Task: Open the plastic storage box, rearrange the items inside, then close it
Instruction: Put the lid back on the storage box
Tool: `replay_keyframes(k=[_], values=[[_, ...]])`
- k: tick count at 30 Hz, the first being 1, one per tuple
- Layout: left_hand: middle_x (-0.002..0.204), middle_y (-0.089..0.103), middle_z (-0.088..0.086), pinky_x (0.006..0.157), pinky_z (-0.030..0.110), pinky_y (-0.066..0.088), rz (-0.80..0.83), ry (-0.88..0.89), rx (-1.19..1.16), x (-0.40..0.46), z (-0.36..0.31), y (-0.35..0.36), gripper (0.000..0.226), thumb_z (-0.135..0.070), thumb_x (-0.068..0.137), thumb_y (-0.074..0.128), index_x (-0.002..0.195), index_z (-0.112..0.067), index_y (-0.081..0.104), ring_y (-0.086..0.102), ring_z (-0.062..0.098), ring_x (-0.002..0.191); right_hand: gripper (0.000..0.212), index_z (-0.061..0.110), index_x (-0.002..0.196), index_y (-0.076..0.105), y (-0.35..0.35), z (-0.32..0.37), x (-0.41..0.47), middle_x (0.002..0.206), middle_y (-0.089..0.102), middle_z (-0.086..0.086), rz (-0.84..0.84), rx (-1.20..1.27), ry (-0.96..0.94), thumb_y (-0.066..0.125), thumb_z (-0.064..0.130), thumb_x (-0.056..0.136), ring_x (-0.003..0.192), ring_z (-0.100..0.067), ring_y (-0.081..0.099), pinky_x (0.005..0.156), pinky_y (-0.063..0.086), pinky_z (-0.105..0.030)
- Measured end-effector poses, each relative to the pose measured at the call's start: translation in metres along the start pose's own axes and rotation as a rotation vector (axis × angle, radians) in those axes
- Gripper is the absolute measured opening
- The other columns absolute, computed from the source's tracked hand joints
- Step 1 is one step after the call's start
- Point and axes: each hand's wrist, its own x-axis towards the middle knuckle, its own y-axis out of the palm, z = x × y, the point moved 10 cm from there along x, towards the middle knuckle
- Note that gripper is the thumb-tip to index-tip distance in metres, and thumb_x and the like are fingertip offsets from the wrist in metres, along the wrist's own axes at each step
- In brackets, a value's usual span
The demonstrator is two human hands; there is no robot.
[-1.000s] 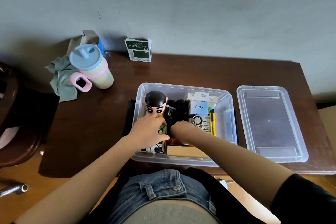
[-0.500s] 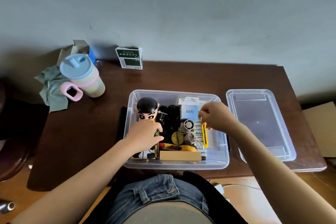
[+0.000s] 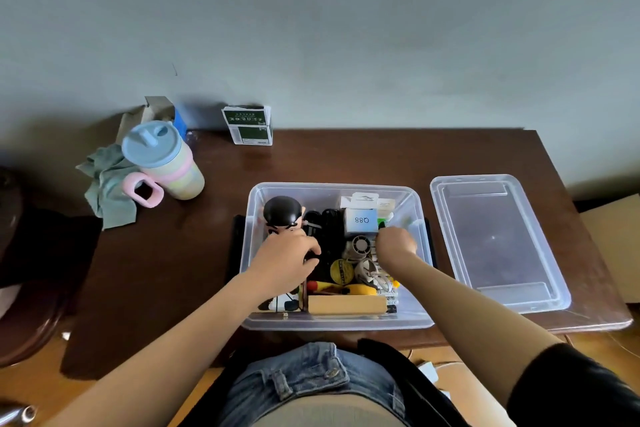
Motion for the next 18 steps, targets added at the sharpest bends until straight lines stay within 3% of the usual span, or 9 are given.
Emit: replay_keyframes(k=[6, 11, 14, 18], values=[[0.109, 0.060, -0.006, 0.095, 0.034, 0.040, -0.208, -0.032, -0.041, -0.015, 0.015, -0.026, 0.021, -0.023, 0.094, 0.053, 0.109, -0.022, 0.068, 0.054, 0.013, 0.100, 0.027, 0.008, 0.102, 0.064, 0.000, -0.005, 0.002, 0.102, 0.067, -0.005, -0.040, 0.079, 0.052, 0.045, -0.006, 0.089, 0.093, -0.019, 0.064, 0.059, 0.043, -0.022], [0.101, 0.062, 0.001, 0.089, 0.041, 0.043, -0.428, -0.016, -0.003, -0.028, 0.015, -0.049, 0.018, -0.006, 0.084, 0.063, 0.098, -0.014, 0.071, 0.057, 0.021, 0.096, 0.027, 0.008, 0.102, 0.064, -0.001, -0.003, -0.003, 0.101, 0.066, -0.004, -0.047, 0.052, 0.041, 0.045, -0.007, 0.088, 0.091, -0.018, 0.065, 0.059, 0.043, -0.022], [0.112, 0.059, 0.009, 0.094, 0.047, 0.039, -0.528, -0.107, 0.072, -0.035, 0.026, -0.059, 0.026, -0.005, 0.078, 0.069, 0.102, -0.013, 0.070, 0.055, 0.029, 0.107, 0.031, 0.005, 0.113, 0.059, -0.003, -0.003, -0.005, 0.109, 0.064, -0.006, -0.070, 0.049, 0.039, 0.044, -0.007, 0.089, 0.094, -0.020, 0.064, 0.059, 0.043, -0.023], [0.134, 0.045, 0.014, 0.100, 0.048, 0.036, -0.511, -0.255, 0.045, -0.040, 0.049, -0.056, 0.045, -0.009, 0.082, 0.066, 0.125, -0.014, 0.056, 0.039, 0.032, 0.128, 0.033, 0.000, 0.122, 0.052, -0.010, -0.003, -0.009, 0.117, 0.060, -0.010, -0.090, 0.055, 0.035, 0.044, -0.008, 0.090, 0.101, -0.023, 0.063, 0.067, 0.046, -0.025]])
